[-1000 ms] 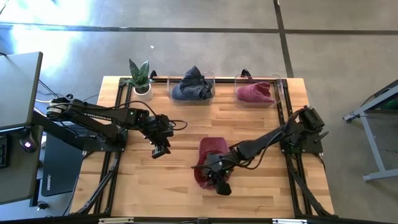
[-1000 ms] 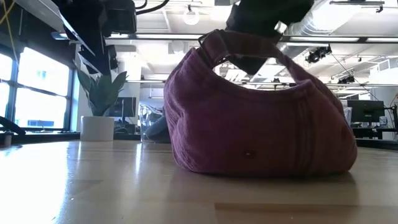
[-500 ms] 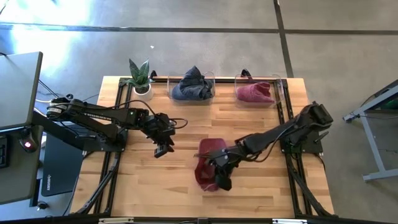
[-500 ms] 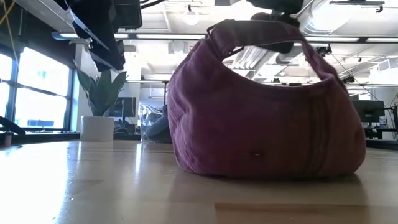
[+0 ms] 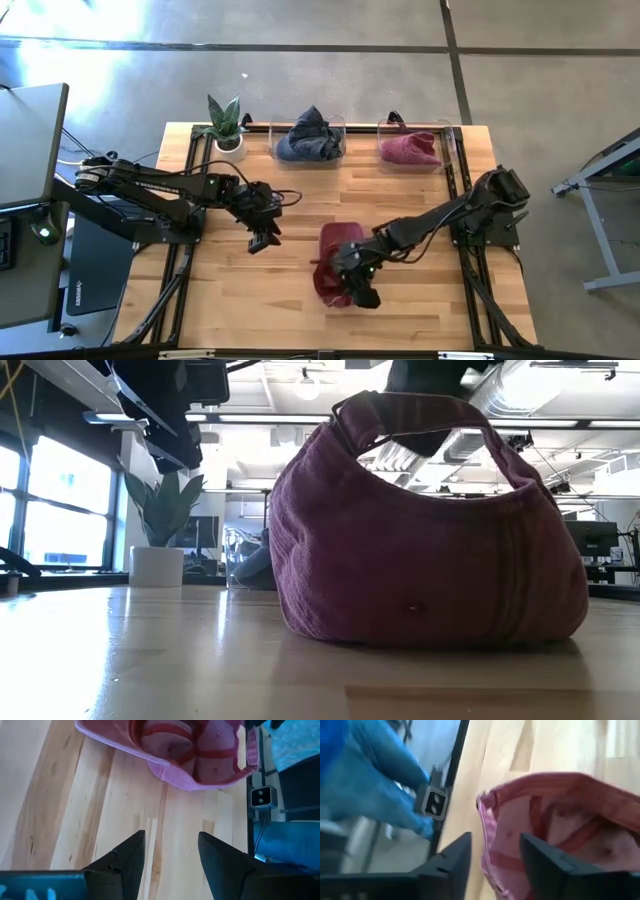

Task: Pick & Place hat
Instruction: Put the red cap into the right transparent bin

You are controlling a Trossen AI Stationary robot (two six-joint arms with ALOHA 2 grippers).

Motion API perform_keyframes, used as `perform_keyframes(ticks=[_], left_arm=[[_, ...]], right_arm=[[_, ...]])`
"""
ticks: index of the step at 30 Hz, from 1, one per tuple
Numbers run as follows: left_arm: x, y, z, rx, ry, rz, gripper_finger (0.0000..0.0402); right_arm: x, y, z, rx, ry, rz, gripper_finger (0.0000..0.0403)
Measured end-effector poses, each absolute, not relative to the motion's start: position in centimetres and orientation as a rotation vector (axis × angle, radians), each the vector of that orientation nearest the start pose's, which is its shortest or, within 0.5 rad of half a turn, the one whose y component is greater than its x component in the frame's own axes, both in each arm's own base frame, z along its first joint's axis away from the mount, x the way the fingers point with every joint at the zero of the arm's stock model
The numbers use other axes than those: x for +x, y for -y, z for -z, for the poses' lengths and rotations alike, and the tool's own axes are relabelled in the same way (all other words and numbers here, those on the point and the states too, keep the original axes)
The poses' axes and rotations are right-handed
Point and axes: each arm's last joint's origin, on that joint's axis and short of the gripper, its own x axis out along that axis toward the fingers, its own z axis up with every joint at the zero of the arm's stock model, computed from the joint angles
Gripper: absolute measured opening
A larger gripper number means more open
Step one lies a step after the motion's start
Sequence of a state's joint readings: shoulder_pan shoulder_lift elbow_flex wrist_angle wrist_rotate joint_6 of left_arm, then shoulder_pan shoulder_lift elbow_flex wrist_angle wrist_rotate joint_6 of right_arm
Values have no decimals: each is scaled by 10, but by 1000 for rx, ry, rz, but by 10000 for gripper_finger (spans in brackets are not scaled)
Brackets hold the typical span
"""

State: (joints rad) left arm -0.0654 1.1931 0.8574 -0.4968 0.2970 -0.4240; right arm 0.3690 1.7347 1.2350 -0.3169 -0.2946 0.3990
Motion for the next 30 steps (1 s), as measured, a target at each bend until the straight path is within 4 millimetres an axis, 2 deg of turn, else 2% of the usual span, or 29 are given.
perform_keyframes(ticks=[3, 6, 9, 13, 14, 19, 23, 26, 30], left_arm=[[237, 24, -254, -491, -893, 159, 178], [238, 24, -252, -492, -901, 159, 178], [239, 24, -251, -487, -907, 157, 178], [241, 24, -252, -471, -877, 141, 178], [242, 24, -253, -465, -864, 146, 178], [244, 24, -255, -447, -841, 163, 178], [244, 23, -255, -442, -837, 152, 178], [244, 23, -255, -442, -828, 155, 178], [245, 24, -256, -455, -826, 188, 178]], right_arm=[[345, -154, -218, 227, -943, -507, 197], [346, -165, -215, 198, -895, -552, 189], [344, -172, -215, 198, -881, -491, 138], [342, -177, -216, 284, -902, -441, 29], [341, -178, -216, 295, -911, -448, 15], [338, -177, -220, 425, -956, -389, 23], [335, -171, -246, 490, -879, -388, 5], [335, -170, -261, 497, -796, -379, 27], [336, -165, -254, 472, -829, -379, 78]])
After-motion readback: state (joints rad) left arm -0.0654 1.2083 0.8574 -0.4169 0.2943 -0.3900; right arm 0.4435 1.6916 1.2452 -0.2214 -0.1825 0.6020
